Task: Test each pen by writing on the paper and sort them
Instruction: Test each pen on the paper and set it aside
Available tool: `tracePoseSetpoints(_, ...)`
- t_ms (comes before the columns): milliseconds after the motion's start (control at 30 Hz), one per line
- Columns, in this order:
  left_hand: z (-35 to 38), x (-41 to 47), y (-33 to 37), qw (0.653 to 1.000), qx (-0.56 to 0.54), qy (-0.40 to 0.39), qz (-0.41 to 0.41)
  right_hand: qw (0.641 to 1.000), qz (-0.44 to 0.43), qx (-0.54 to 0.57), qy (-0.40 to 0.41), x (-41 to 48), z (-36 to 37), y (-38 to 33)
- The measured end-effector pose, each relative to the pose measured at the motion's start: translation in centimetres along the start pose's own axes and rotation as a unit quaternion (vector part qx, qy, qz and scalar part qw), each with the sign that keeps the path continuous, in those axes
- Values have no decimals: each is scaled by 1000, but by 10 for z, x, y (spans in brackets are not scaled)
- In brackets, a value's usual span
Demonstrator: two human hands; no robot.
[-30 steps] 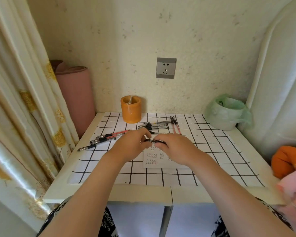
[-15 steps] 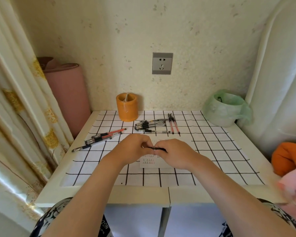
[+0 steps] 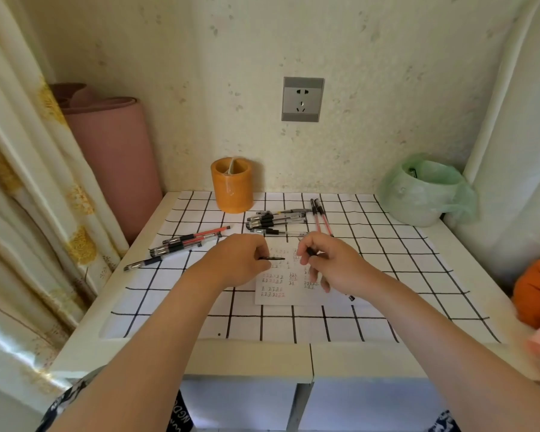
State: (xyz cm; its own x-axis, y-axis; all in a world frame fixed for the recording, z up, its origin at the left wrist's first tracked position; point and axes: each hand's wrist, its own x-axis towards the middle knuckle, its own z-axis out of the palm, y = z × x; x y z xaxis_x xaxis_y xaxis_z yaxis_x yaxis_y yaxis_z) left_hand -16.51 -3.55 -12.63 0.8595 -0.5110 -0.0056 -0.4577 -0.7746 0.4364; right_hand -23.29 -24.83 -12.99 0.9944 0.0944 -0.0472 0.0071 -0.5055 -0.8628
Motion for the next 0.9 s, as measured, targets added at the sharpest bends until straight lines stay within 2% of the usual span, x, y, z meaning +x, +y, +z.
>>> tracePoseSetpoints(67, 3, 4, 0, 1000, 24, -11, -7, 989, 30, 142, 3, 0, -1, 0)
tracePoseSetpoints(133, 6, 7, 1, 999, 45, -28, -11, 974, 51, 222, -1, 1, 0, 1)
tracePoseSetpoints(300, 14, 11, 0, 994, 82, -67, -11, 985, 19, 167, 23, -2, 7, 12)
tracePoseSetpoints(600, 17, 17, 0, 994, 59, -96, 14, 990, 64, 108, 64, 2, 18, 21)
tracePoseSetpoints(900, 19, 16, -1, 994, 18, -104, 2, 998, -22, 15, 51, 2, 21, 25)
